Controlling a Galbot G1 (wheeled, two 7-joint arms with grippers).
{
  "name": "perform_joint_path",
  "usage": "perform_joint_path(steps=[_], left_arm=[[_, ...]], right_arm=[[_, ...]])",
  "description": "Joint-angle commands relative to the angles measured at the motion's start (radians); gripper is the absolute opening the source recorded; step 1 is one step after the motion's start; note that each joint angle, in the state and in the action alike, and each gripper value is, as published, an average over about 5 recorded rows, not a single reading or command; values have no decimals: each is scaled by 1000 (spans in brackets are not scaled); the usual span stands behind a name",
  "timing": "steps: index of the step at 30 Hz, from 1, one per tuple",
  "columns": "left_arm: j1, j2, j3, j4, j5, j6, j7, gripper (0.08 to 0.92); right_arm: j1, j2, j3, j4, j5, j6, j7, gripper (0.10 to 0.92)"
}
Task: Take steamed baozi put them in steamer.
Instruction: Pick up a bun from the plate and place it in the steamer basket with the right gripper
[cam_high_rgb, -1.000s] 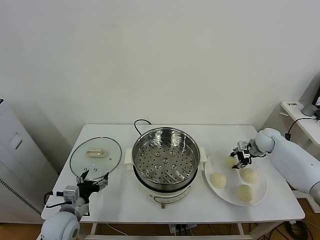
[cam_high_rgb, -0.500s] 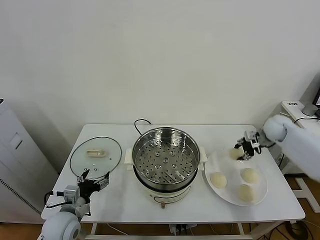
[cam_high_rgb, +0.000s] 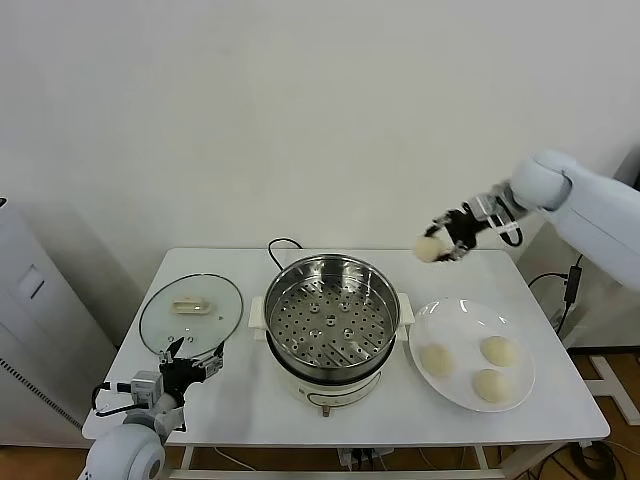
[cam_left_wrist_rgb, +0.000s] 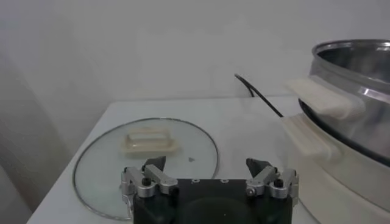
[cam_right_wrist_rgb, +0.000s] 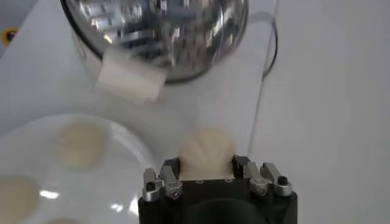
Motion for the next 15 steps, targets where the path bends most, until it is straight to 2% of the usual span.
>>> perform_joint_path(steps=[1, 6, 15], left_arm=[[6, 1, 1, -5, 3, -2, 2, 823], [8, 2, -1, -3, 4, -3, 3, 823], [11, 9, -3, -6, 5, -3, 2, 823]], right_arm=[[80, 197, -41, 5, -36, 379, -41, 535], [28, 310, 8, -19, -181, 501, -51, 535], [-81, 404, 68, -43, -420, 512, -54, 535]])
